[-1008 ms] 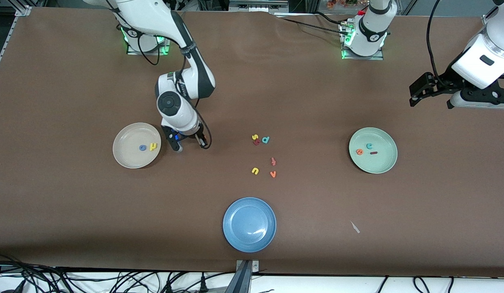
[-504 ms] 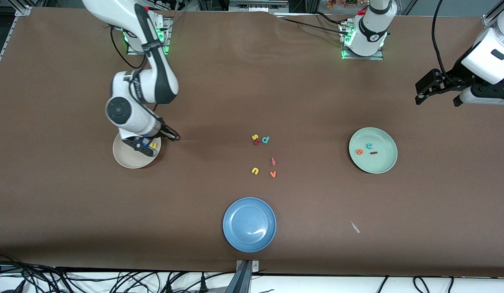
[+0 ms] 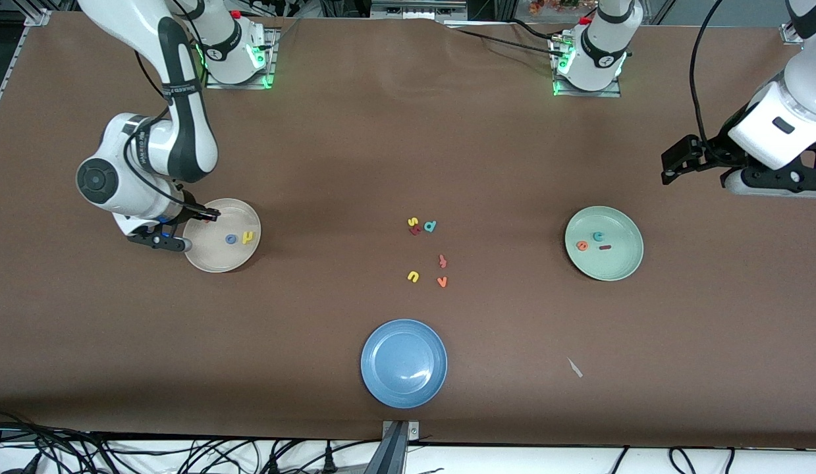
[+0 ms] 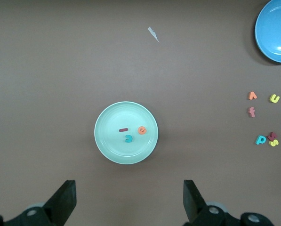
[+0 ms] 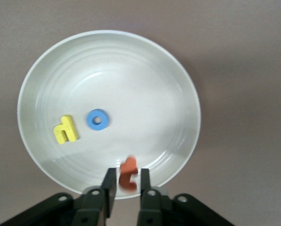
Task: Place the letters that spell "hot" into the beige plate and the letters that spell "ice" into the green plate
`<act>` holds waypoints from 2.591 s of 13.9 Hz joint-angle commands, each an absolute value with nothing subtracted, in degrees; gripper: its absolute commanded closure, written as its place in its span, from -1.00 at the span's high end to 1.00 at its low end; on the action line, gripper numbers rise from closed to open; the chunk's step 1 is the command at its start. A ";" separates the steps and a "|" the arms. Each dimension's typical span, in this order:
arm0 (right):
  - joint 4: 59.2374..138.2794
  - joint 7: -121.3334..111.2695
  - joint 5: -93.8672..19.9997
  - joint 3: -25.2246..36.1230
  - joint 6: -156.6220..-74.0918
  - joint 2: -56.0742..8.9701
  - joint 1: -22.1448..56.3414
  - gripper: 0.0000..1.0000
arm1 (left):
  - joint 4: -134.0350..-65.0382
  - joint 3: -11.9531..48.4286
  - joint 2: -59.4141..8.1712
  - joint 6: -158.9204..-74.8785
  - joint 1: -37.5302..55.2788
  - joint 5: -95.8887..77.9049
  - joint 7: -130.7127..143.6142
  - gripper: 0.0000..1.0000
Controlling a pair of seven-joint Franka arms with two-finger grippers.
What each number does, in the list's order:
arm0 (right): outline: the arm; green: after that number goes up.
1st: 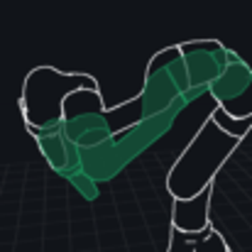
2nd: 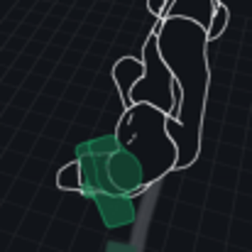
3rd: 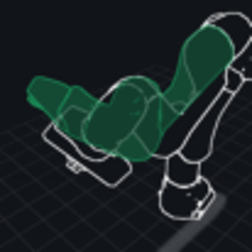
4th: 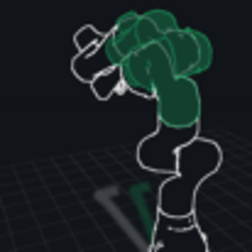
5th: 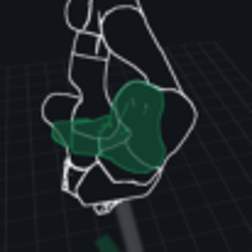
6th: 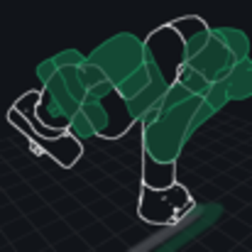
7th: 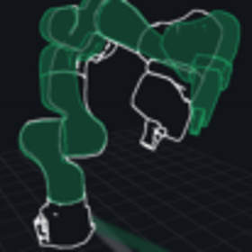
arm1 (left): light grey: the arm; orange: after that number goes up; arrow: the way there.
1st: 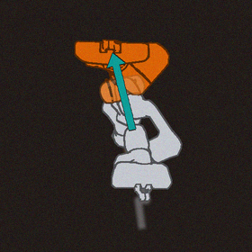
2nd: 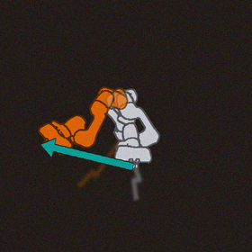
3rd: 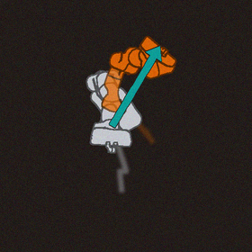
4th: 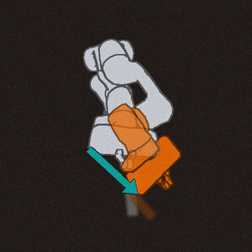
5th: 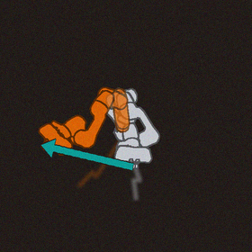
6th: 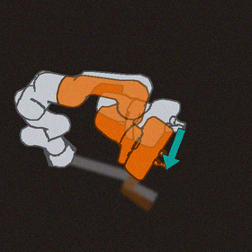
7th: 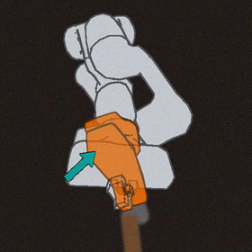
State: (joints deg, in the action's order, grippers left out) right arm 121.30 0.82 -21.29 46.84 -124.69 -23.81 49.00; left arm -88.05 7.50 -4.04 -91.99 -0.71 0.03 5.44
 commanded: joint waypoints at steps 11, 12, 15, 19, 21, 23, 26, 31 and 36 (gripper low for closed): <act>93.86 6.68 -20.66 43.71 -95.19 -21.56 44.41 1.00 | -85.96 7.21 -7.21 -91.41 -0.35 0.97 7.91 1.00; 94.56 6.24 -20.22 35.76 -95.36 -17.88 36.21 1.00 | -86.04 7.21 -7.21 -91.41 -0.35 0.97 7.91 1.00; 94.92 5.63 -15.42 12.96 -95.10 -13.11 12.79 1.00 | -85.96 7.29 -7.21 -91.41 -0.35 1.05 7.91 1.00; 98.08 5.36 0.33 9.58 -95.98 -2.40 11.25 1.00 | -86.04 7.38 -7.21 -91.41 -0.18 1.14 7.91 1.00; 99.57 5.19 0.53 9.23 -95.71 2.00 8.63 1.00 | -86.04 7.38 -7.21 -91.32 -0.09 1.14 7.91 1.00; 100.72 5.10 -0.87 7.48 -94.05 4.47 6.16 1.00 | -85.96 7.38 -7.21 -91.32 0.00 1.14 7.91 1.00; 100.46 4.92 -2.64 7.38 -92.64 4.75 6.24 1.00 | -86.04 7.38 -7.21 -91.32 0.00 1.14 7.91 1.00; 97.56 5.01 -2.46 7.30 -90.53 1.85 7.29 1.00 | -85.96 7.38 -7.21 -91.32 -0.18 1.05 7.91 1.00; 97.65 5.27 -2.02 7.38 -90.44 1.76 8.09 1.00 | -85.96 7.38 -7.21 -91.32 -0.26 0.97 7.91 1.00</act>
